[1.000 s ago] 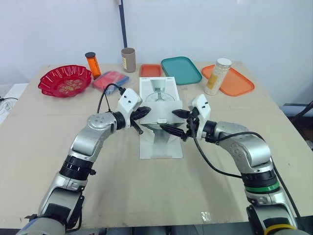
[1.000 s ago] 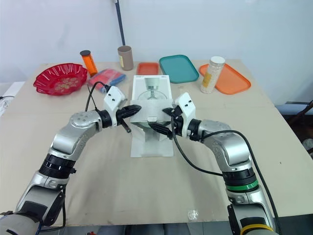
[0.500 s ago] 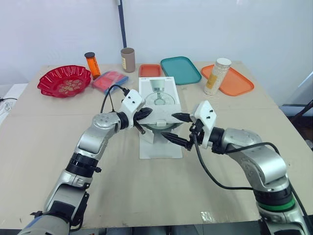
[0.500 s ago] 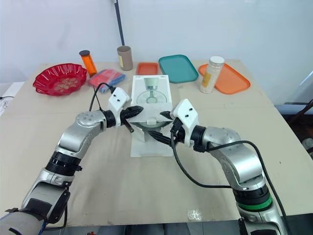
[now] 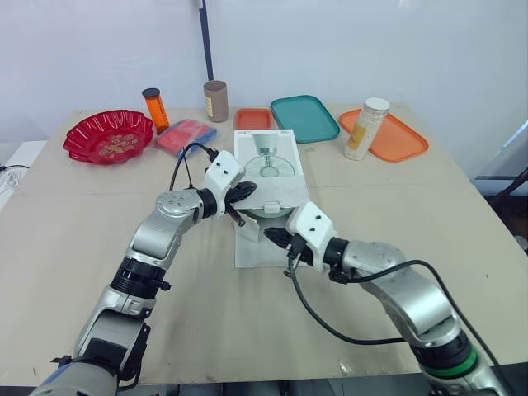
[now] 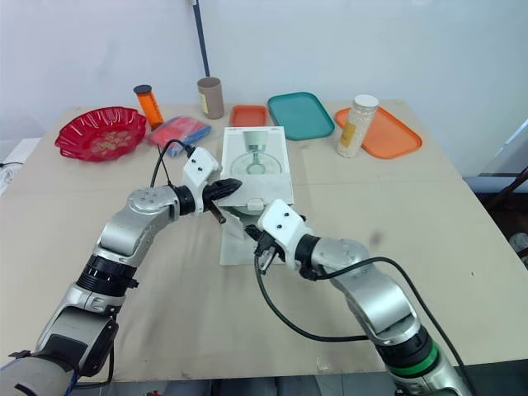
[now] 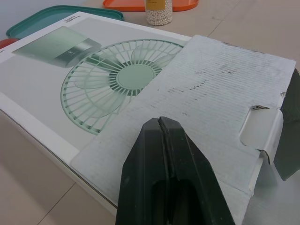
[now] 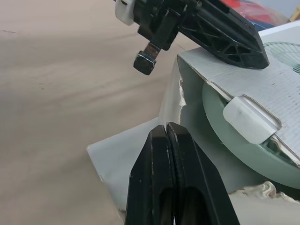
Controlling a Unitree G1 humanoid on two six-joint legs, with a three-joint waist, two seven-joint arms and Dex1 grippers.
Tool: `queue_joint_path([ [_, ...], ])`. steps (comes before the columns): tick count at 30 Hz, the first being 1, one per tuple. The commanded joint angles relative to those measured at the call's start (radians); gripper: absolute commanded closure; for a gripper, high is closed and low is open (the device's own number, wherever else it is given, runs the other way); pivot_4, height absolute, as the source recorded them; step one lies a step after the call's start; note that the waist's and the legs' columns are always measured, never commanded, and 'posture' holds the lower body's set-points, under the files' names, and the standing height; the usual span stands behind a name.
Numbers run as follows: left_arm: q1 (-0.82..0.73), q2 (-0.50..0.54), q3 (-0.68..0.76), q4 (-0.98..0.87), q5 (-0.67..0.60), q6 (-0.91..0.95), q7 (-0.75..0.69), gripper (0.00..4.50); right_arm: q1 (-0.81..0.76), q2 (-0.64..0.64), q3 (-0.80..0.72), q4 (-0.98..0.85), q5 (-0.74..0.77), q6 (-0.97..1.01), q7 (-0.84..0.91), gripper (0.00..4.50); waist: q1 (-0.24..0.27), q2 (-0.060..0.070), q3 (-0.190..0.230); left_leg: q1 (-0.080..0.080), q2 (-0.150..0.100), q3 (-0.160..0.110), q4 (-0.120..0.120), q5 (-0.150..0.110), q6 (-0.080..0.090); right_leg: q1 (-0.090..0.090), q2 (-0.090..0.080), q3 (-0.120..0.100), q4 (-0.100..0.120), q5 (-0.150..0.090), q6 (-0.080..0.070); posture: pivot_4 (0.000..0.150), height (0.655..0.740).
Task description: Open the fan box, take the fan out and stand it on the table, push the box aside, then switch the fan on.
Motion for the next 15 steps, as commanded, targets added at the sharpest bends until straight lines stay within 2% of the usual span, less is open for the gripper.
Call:
queue_joint_path([
  [1, -0.009, 0.001, 0.007, -0.025, -0.001, 0.006, -0.01, 4.5, -0.01, 0.028, 0.01, -0.034, -0.032, 0.021, -0.046, 4.49, 0.0, 0.0, 0.0, 0.0, 0.0, 0.0, 0.0, 0.0, 0.0, 0.0, 0.0, 0.0, 0.0, 0.0, 0.0, 0.15, 0.74],
  [6, -0.004, -0.001, 0.005, -0.027, -0.003, 0.002, -0.02, 4.5, -0.018, 0.072, 0.043, 0.003, -0.107, 0.063, -0.126, 4.49, 0.0, 0.0, 0.0, 0.0, 0.0, 0.0, 0.0, 0.0, 0.0, 0.0, 0.0, 0.0, 0.0, 0.0, 0.0, 0.15, 0.74],
  [15, -0.005, -0.009, 0.003, -0.018, 0.0, -0.008, -0.028, 4.5, 0.002, 0.058, 0.018, -0.012, -0.166, 0.104, -0.153, 4.49, 0.0, 0.0, 0.0, 0.0, 0.0, 0.0, 0.0, 0.0, 0.0, 0.0, 0.0, 0.0, 0.0, 0.0, 0.0, 0.15, 0.74],
])
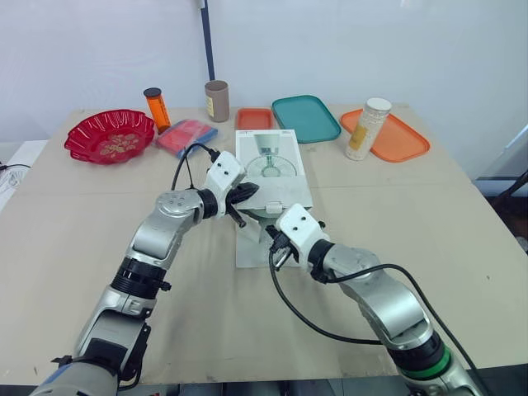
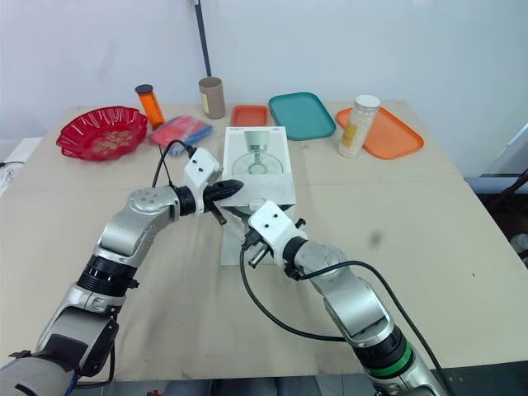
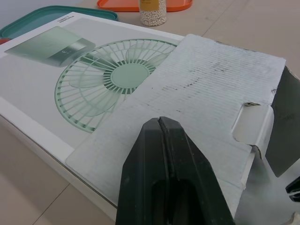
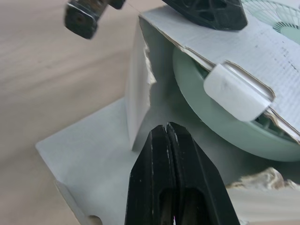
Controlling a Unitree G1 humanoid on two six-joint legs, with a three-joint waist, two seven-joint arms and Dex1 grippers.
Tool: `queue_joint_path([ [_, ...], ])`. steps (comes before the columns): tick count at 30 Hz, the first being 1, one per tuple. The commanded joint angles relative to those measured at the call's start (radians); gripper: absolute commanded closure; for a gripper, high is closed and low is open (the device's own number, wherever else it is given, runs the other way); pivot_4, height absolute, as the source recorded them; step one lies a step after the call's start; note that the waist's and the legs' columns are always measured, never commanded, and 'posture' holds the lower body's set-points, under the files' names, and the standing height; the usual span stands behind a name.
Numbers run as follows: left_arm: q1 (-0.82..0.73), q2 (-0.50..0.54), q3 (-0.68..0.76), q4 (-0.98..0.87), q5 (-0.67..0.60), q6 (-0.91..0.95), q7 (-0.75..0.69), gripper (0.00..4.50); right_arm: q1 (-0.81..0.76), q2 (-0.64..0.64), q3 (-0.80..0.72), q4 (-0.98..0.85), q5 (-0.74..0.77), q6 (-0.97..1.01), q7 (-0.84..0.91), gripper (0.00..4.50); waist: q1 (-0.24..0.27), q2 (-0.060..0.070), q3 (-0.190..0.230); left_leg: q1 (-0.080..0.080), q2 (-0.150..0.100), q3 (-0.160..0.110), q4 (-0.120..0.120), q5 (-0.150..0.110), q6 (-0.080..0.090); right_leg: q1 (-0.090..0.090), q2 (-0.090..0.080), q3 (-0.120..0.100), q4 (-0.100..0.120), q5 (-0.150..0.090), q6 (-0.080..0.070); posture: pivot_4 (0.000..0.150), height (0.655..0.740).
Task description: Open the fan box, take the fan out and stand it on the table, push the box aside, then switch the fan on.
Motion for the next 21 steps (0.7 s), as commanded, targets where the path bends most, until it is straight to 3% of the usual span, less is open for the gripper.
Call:
queue_joint_path([
  [1, -0.004, -0.005, 0.003, -0.017, 0.001, -0.009, -0.007, 4.5, 0.006, -0.004, -0.038, -0.045, -0.028, 0.011, -0.024, 4.49, 0.0, 0.0, 0.0, 0.0, 0.0, 0.0, 0.0, 0.0, 0.0, 0.0, 0.0, 0.0, 0.0, 0.0, 0.0, 0.15, 0.74],
  [21, 0.01, -0.015, 0.005, -0.017, 0.002, -0.023, -0.016, 4.5, 0.081, -0.141, -0.115, -0.206, -0.048, 0.112, -0.005, 4.49, 0.0, 0.0, 0.0, 0.0, 0.0, 0.0, 0.0, -0.002, 0.004, 0.0, 0.0, 0.0, 0.0, 0.0, 0.0, 0.15, 0.74],
])
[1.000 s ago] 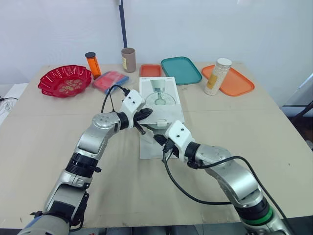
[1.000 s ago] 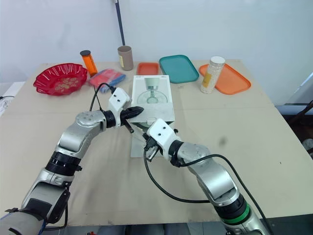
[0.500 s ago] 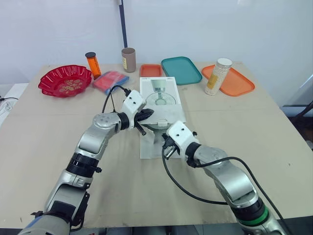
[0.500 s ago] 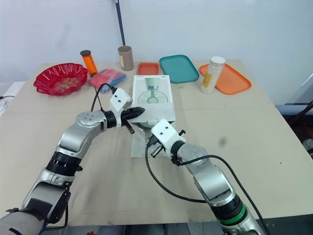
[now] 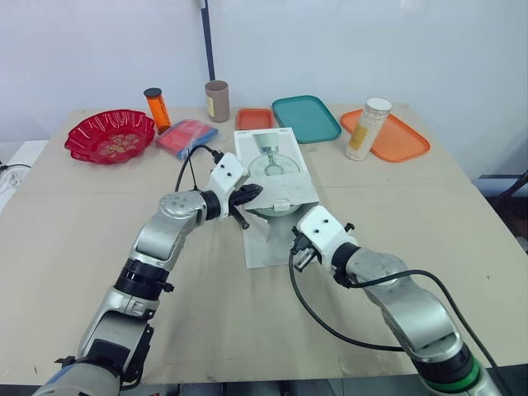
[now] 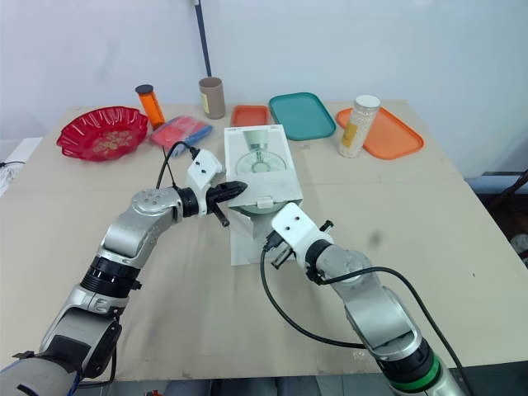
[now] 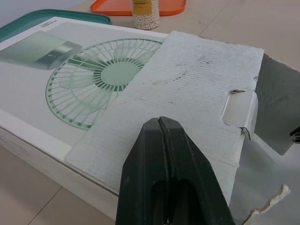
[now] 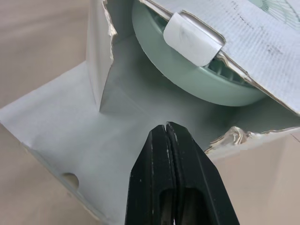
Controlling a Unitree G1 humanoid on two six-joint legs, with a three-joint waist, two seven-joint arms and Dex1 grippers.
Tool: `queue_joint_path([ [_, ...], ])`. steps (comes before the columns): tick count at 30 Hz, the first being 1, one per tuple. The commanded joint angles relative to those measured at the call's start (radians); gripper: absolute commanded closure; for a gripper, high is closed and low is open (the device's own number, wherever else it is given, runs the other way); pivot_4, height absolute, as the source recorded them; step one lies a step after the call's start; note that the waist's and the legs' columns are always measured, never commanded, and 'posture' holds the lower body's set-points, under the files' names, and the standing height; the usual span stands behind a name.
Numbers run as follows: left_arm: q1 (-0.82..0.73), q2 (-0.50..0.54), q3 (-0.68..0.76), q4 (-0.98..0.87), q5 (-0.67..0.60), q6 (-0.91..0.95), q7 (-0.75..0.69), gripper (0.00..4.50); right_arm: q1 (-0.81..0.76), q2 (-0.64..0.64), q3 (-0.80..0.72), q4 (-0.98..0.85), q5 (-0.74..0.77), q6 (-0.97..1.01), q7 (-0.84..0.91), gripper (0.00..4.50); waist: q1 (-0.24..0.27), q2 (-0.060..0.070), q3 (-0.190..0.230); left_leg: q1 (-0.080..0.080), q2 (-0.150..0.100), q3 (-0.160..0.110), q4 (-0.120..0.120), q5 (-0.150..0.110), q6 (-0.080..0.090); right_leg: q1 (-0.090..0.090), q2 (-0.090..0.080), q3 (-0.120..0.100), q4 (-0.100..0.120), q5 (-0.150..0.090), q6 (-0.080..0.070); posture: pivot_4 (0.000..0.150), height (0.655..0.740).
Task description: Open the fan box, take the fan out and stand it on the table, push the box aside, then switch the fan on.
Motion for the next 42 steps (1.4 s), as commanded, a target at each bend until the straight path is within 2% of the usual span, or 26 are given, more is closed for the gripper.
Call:
queue_joint_path([
  [1, 0.006, 0.004, 0.005, -0.017, 0.001, -0.013, -0.008, 4.5, 0.012, -0.02, -0.045, -0.062, -0.011, 0.005, -0.001, 4.49, 0.0, 0.0, 0.0, 0.0, 0.0, 0.0, 0.0, 0.0, 0.0, 0.0, 0.0, 0.0, 0.0, 0.0, 0.0, 0.15, 0.74],
  [10, 0.012, 0.002, 0.004, -0.018, 0.005, -0.02, -0.003, 4.5, 0.054, -0.074, -0.081, -0.04, -0.019, -0.023, 0.009, 4.49, 0.0, 0.0, 0.0, 0.0, 0.0, 0.0, 0.0, 0.0, 0.0, 0.0, 0.0, 0.0, 0.0, 0.0, 0.0, 0.15, 0.74],
  [20, 0.014, 0.003, 0.006, -0.022, 0.007, -0.023, 0.002, 4.5, -0.004, -0.087, -0.084, 0.21, -0.077, -0.224, 0.006, 4.49, 0.0, 0.0, 0.0, 0.0, 0.0, 0.001, 0.0, 0.0, 0.0, 0.0, 0.0, 0.0, 0.0, 0.0, 0.0, 0.15, 0.74],
  [30, 0.03, 0.017, 0.018, -0.048, 0.005, -0.01, 0.012, 4.5, -0.116, -0.031, -0.083, 0.469, -0.117, -0.437, 0.013, 4.49, 0.0, 0.0, 0.0, 0.0, 0.0, 0.001, 0.0, 0.001, -0.002, 0.0, 0.0, 0.001, 0.0, 0.0, 0.0, 0.15, 0.74],
  [42, 0.039, 0.025, 0.026, -0.066, 0.002, -0.002, 0.035, 4.5, -0.149, 0.048, -0.087, 0.538, -0.117, -0.521, 0.055, 4.49, -0.001, 0.0, 0.0, 0.0, 0.0, 0.001, 0.0, 0.002, -0.003, 0.0, 0.0, 0.001, 0.0, 0.0, 0.0, 0.15, 0.74],
])
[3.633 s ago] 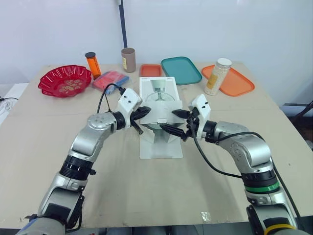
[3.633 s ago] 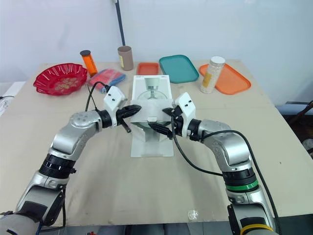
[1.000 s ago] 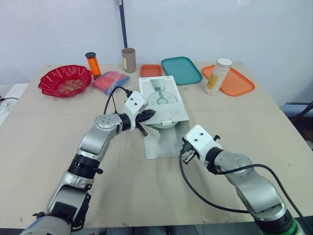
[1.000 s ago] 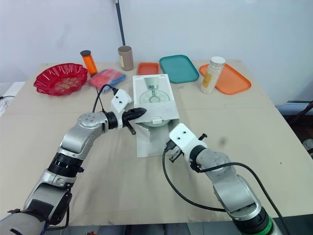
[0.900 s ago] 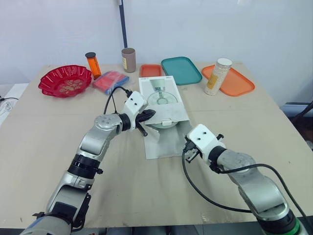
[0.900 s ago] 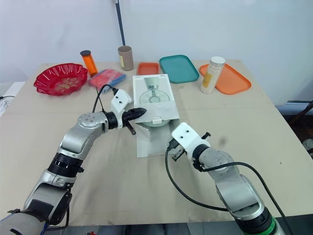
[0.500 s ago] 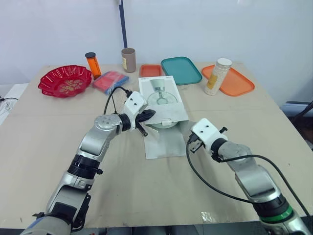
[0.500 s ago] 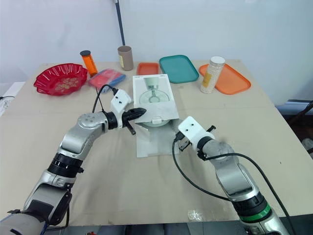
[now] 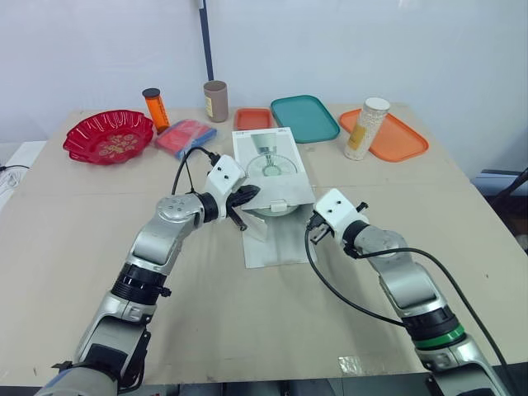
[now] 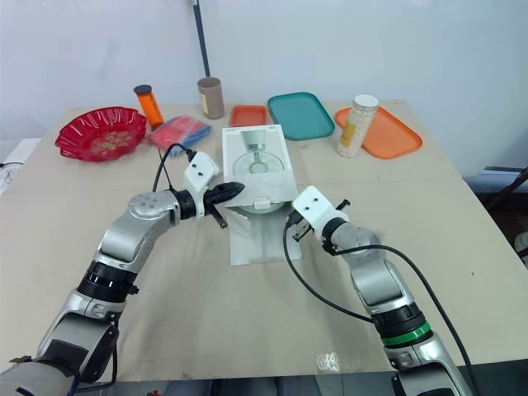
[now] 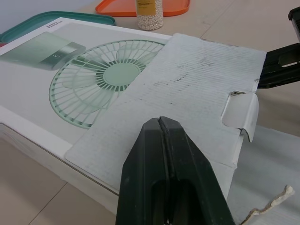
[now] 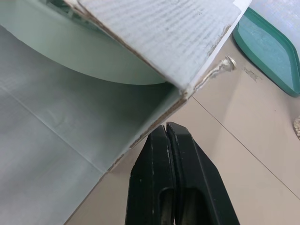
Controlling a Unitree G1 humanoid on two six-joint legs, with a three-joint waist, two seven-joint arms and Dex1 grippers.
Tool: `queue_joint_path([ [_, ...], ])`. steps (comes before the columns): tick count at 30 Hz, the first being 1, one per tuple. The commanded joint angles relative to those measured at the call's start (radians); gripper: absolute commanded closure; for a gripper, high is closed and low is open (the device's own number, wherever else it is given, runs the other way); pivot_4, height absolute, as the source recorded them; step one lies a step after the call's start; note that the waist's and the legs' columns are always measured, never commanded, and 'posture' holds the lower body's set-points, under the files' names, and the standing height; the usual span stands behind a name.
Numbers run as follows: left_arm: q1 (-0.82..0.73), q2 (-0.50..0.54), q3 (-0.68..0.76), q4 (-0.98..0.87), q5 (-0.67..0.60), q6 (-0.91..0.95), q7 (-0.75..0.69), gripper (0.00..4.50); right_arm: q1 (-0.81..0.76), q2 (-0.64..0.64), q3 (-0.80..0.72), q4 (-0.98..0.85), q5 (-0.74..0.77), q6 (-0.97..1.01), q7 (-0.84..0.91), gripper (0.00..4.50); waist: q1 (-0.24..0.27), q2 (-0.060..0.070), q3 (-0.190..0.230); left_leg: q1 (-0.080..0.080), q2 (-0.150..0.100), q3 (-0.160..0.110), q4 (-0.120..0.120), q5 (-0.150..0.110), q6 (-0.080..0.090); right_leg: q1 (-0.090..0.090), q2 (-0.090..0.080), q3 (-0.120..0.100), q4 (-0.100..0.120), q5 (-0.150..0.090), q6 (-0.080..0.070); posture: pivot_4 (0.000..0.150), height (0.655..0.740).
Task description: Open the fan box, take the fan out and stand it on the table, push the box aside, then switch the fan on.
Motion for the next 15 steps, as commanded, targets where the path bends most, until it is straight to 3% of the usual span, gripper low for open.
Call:
queue_joint_path([
  [1, 0.005, 0.009, 0.021, -0.028, 0.0, 0.009, 0.008, 4.5, -0.021, 0.017, -0.02, -0.021, -0.001, -0.026, 0.01, 4.49, -0.001, 0.0, 0.0, 0.0, 0.0, 0.0, 0.0, 0.0, 0.0, 0.0, 0.0, 0.0, 0.0, 0.0, 0.0, 0.15, 0.74],
  [9, 0.006, 0.006, 0.017, -0.032, -0.001, 0.014, 0.015, 4.5, -0.005, 0.011, -0.068, -0.054, 0.014, -0.016, 0.026, 4.49, -0.001, 0.0, 0.0, 0.0, 0.0, 0.0, 0.0, 0.0, 0.0, 0.0, 0.0, 0.0, 0.0, 0.0, 0.0, 0.15, 0.74],
  [15, -0.002, 0.005, 0.019, -0.025, -0.004, 0.013, 0.017, 4.5, 0.036, -0.024, -0.127, -0.187, 0.037, 0.057, 0.065, 4.49, 0.0, 0.0, 0.0, 0.0, 0.0, 0.0, 0.0, 0.0, 0.0, 0.0, 0.0, 0.0, 0.0, 0.0, 0.0, 0.15, 0.74],
])
